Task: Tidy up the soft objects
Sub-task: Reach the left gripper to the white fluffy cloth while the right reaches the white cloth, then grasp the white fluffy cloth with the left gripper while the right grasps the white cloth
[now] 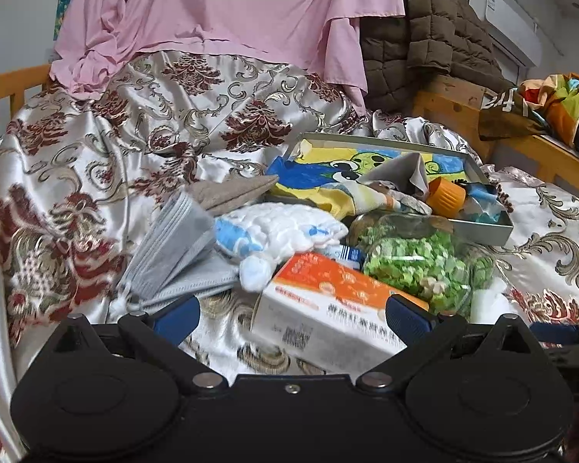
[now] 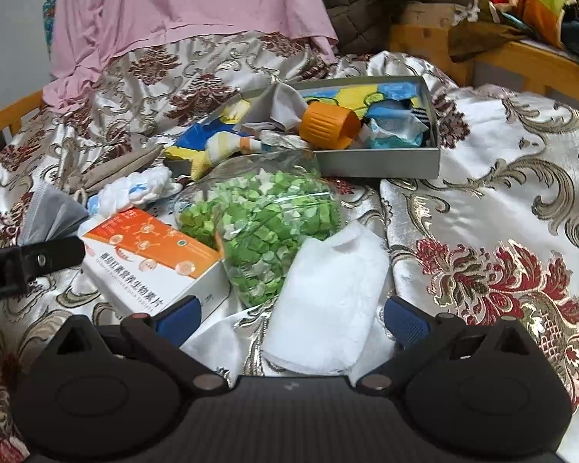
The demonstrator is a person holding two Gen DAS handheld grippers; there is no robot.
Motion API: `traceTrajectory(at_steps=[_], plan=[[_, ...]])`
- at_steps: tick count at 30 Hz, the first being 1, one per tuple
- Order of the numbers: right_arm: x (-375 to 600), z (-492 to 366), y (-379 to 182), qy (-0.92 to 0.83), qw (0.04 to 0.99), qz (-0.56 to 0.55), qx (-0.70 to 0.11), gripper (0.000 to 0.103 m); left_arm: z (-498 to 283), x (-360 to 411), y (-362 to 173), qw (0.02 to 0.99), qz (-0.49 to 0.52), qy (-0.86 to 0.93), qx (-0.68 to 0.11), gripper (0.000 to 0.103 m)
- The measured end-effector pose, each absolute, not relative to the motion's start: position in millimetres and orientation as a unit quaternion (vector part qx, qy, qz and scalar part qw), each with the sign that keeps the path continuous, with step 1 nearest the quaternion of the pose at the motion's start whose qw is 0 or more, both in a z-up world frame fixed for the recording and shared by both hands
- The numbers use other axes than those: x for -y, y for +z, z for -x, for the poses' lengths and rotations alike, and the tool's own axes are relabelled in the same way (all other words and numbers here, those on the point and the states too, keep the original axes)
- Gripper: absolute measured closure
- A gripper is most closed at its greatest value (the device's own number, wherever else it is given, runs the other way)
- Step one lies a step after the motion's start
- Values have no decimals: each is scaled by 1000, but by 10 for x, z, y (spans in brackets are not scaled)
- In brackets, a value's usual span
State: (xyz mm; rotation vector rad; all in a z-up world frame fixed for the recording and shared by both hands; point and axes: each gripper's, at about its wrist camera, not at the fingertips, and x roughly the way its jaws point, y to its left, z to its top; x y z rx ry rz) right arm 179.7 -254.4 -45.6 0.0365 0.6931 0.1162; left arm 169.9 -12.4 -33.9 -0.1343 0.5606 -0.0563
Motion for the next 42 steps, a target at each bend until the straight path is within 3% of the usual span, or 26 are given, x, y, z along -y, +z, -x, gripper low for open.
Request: traceTrajectory(at_steps=[13,25,31,33,37,39,42], plan=[[2661,-2004,-554,49,933,-68,-349,4,-2461,166,-264,955,-27,-54,-290,2],[2616,-2080,-623,58,931,-70,-354,15,-2859,359,-344,932,-130,-109,-321,21],[2608,-2091,-644,59,927,-73,-364,19,-2963,345,-362,925,-135,-116,-337,39],[2604,-2091,-646,59,926,-72,-366,20,-2968,317,-355,924,-120,-124,-341,52],[2611,-2093,-647,61,924,-78,-369,23,-2945,295,-341,927,-107,-122,-337,65],[2618,-2092,-646,64,924,-82,-369,25,-2946,276,-335,928,-100,-119,-338,79],[2604,-2092,-647,66,923,-78,-370,28,-2934,262,-322,929,-93,-120,-338,91]])
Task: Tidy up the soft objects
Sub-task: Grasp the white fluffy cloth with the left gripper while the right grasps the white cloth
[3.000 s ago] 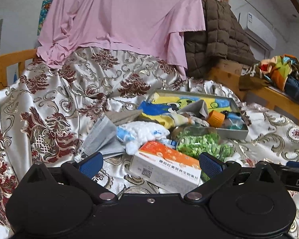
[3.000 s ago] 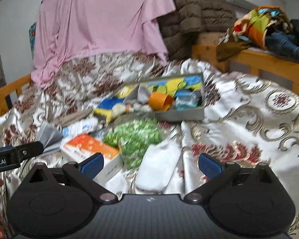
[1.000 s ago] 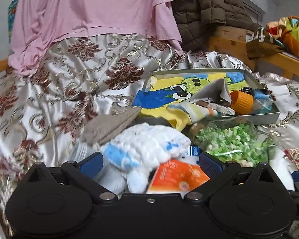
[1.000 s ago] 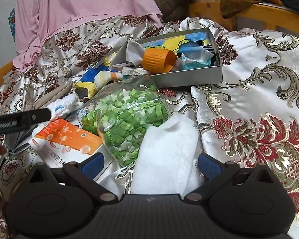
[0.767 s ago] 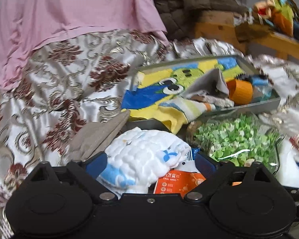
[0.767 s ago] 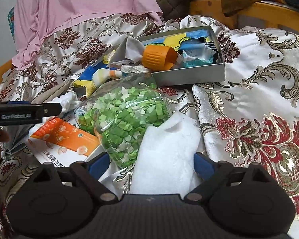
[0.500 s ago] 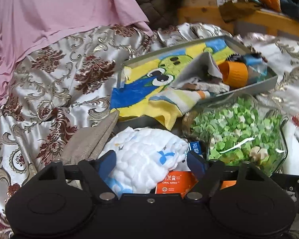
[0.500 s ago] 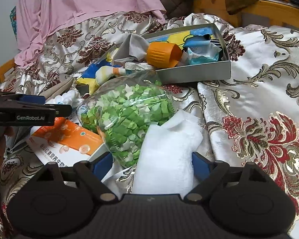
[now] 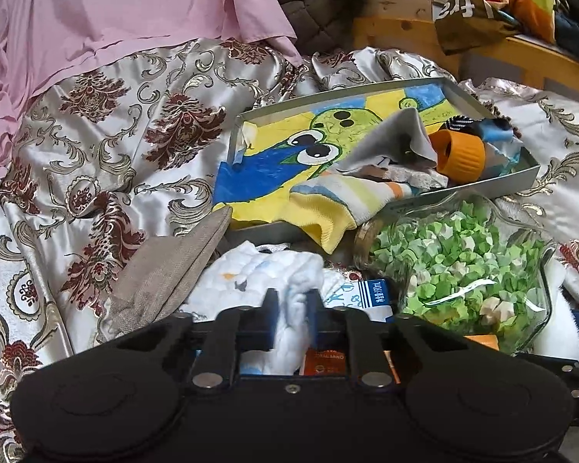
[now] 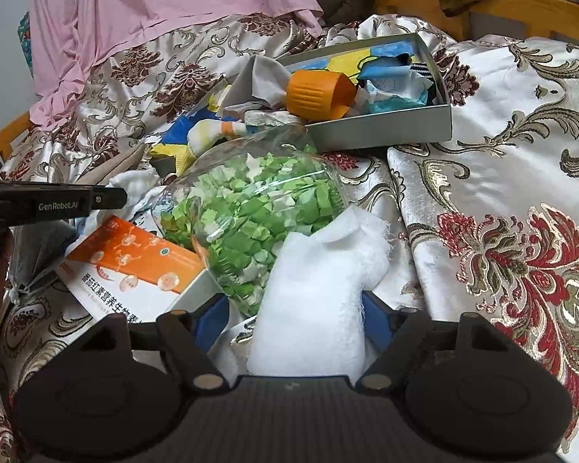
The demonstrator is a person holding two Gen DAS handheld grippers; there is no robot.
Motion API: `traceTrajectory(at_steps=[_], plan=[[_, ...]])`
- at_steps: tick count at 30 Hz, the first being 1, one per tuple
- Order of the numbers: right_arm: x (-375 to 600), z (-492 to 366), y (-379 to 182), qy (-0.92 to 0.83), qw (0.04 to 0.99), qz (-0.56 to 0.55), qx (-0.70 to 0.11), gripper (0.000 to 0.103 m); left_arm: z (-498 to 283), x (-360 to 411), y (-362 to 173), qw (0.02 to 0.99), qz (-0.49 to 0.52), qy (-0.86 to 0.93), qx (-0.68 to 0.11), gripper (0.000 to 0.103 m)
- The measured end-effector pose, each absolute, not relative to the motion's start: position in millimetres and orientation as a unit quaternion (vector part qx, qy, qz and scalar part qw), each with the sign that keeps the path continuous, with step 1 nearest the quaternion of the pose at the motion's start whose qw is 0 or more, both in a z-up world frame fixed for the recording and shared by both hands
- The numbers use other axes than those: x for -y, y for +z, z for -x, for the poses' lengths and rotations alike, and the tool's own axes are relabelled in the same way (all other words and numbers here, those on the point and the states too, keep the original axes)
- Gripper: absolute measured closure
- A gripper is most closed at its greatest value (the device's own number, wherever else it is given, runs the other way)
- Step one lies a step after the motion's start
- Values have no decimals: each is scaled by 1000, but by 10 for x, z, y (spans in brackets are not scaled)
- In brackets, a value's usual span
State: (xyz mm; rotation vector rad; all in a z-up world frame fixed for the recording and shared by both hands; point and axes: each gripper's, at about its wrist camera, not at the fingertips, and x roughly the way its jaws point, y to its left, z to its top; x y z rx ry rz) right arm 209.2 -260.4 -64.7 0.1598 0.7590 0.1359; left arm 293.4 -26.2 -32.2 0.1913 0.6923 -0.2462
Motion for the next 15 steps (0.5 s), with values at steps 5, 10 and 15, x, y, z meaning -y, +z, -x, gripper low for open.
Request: traceTrajectory(at_steps=[5,10,15], plan=[[2586,-2086,-636,73,923,-77,-371,36,-2849,332,-276,929,-98,-141,-329,96],[2571,-2075,-618,82,921,-82,-372,47,-2730,474,-245,927,-117,-160,-319,97],[2584,-2065,-597,89,919,-93,-373,57,-2684,484,-249,925,-114,-161,-325,98]])
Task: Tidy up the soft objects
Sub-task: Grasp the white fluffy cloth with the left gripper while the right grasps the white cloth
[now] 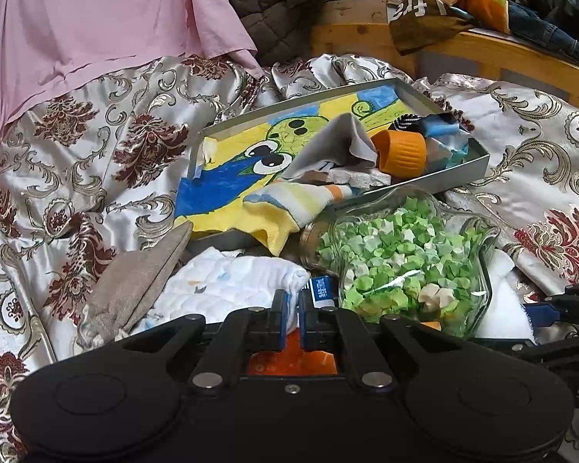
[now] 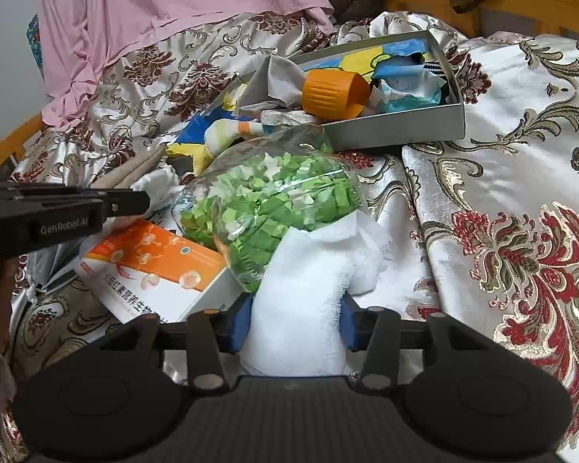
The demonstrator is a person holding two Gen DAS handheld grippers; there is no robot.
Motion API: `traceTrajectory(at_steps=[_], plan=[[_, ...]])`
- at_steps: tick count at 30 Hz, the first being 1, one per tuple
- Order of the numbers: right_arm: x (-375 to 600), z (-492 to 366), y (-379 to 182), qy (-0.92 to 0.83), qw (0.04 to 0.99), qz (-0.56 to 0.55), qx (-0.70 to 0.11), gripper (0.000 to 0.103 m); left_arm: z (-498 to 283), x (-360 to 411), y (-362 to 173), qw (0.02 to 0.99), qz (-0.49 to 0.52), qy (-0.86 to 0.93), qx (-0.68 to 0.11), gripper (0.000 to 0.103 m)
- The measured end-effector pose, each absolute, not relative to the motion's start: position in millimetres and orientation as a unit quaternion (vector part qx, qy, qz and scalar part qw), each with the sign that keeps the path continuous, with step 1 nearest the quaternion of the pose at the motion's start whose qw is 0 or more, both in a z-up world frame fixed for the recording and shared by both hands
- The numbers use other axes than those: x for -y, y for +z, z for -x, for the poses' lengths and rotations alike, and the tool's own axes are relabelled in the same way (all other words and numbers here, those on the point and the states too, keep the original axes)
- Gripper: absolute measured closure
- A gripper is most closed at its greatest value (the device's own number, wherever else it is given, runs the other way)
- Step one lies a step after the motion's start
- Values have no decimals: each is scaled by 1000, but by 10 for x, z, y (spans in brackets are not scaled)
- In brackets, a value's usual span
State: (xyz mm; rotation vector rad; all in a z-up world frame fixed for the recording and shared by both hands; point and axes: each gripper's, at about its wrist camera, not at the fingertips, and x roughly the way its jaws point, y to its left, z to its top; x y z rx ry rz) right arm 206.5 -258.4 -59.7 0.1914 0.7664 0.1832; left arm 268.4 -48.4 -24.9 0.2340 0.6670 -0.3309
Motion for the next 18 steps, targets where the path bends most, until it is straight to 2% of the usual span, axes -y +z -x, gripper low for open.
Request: traceTrajectory(at_steps=[2,5,10,14,16,18], plan=[[2580,-2062,-588,93,918,-96,-373,63,-2666,471,-249,925,-110,-160,-328,99],[2583,-2048,-559,106,916,-107,-372,79,-2626,469,-237,925,-112,-157,-326,99],[2588,-2038,-536,106,916,-115,-369,81,-2640,505,-238,927,-139,-135,-321,98],[2597,-2032,-520,107,915,-123,-368,84,-2696,576,-260,925,-169,-120,-319,88],[2608,-2030,-511,109,914,-132,-368,84,-2719,623,-279,923,-186,-114,-318,87],[2617,-2024,-500,114,911,-141,-370,89,-2745,654,-290,922,-192,-111,-318,87]])
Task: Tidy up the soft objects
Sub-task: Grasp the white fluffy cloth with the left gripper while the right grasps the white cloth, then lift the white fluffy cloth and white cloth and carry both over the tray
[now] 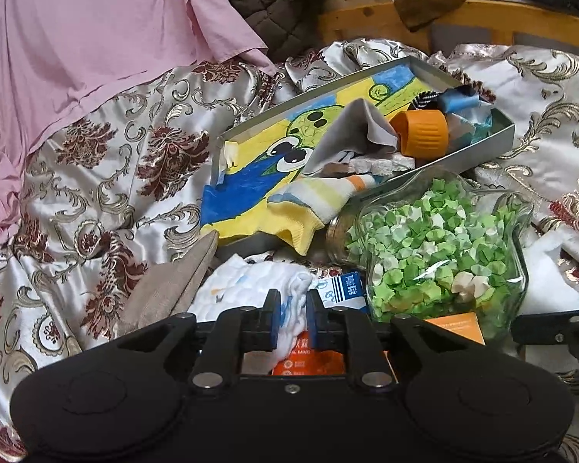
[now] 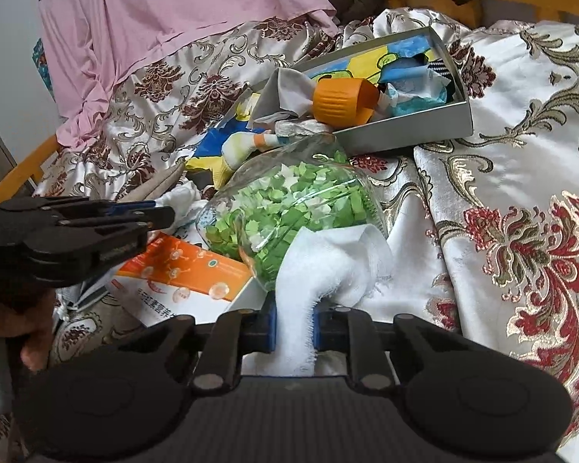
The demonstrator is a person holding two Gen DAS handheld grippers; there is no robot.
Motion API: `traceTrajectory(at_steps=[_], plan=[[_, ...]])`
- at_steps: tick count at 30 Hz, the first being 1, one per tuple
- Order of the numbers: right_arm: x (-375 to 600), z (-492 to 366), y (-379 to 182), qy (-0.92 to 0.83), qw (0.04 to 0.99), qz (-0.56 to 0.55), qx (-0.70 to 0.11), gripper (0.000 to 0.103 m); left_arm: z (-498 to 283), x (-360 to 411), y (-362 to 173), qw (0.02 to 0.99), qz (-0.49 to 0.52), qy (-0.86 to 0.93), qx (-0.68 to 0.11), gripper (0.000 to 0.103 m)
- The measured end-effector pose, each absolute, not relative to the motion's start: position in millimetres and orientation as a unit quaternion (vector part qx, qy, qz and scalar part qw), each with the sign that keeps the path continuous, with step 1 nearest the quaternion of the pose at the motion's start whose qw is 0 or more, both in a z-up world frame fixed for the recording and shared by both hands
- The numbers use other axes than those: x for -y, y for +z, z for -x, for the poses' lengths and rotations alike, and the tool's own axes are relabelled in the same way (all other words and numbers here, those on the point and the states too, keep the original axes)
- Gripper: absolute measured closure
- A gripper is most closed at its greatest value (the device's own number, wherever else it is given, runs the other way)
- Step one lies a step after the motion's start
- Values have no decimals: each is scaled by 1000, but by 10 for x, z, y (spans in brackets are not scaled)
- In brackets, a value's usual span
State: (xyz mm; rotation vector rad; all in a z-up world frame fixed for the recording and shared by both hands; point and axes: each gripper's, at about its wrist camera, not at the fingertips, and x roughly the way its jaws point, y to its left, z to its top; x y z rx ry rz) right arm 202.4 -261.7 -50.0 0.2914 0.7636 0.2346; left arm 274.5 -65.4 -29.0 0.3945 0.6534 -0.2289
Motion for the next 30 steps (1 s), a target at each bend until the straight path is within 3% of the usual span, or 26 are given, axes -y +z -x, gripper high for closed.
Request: traceTrajectory(at_steps=[6,9,11,13,15,17,30], plan=[[2592,-2007,-472,136,905,-160,-371,89,-2840,680,-335,920,-192,-102,-326,84],[2599,-2008,-453,141,904,-168,-366,89,-2871,677,-353,919,-194,-97,-328,74],[2590,-2007,-447,144,905,-168,-363,89,-2892,668,-355,920,-196,-93,-326,74],[2585,-2002,-441,148,906,-168,-359,89,-2911,645,-341,922,-189,-90,-326,79],[2582,-1996,-430,153,907,-170,-355,89,-2919,617,-328,923,-181,-93,-326,92],[2584,-1994,-421,160,907,-171,-350,89,-2909,595,-314,925,-172,-98,-325,95],[2560,-1962,-346,194,913,-176,-312,89,-2576,620,-184,924,-139,-147,-325,98]])
